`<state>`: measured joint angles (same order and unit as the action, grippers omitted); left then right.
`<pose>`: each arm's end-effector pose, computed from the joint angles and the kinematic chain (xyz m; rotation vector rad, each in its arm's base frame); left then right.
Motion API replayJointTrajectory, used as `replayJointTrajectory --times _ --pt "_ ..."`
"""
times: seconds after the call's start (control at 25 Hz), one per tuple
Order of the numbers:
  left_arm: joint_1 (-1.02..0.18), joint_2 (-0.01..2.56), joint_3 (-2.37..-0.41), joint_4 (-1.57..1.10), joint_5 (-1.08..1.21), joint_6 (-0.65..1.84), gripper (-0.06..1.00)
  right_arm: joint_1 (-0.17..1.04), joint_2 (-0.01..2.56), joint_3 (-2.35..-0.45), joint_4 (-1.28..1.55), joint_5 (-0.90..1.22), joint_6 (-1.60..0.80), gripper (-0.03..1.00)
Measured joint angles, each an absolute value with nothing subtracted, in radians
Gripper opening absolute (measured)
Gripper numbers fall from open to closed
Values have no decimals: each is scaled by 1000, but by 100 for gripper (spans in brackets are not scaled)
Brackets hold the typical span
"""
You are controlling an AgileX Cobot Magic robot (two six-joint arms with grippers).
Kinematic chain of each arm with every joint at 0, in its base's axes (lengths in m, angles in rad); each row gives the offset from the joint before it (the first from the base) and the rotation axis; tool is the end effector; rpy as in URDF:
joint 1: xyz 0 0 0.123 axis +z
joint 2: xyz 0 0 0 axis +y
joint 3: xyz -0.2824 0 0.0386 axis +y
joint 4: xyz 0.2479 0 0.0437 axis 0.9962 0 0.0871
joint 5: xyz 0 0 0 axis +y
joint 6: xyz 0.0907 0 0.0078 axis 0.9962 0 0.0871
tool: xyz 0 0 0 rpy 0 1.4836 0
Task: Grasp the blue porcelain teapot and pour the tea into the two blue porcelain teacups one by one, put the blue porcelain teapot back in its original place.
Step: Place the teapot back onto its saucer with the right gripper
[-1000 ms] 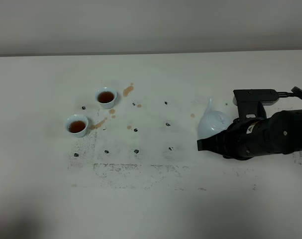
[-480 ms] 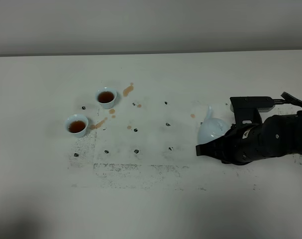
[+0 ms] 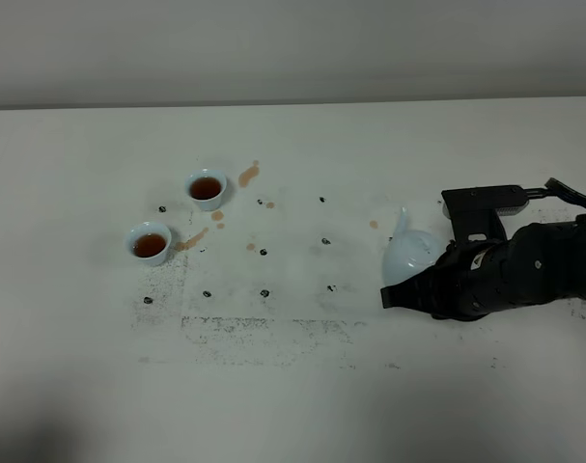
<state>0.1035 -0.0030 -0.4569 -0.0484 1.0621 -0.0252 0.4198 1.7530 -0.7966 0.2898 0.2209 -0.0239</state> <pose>-0.0003 -0.0039 0.2651 -0.1329 2.0806 -0.0108 0.2811 0.1317 0.1361 -0.2362 2.6740 0.3027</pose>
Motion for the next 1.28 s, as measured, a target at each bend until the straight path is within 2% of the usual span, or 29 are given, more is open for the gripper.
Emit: replayJointTrajectory --times 0.96,1.12,1.28 --pt "103 -3 -457 -48 1062 -23 72 423 1753 -797 225 229 -47 4" --pt "103 -3 -457 -48 1062 -23 72 423 1753 -797 225 231 -47 7" --pt "103 -3 -457 -48 1062 -23 72 423 1753 -797 225 233 -47 16"
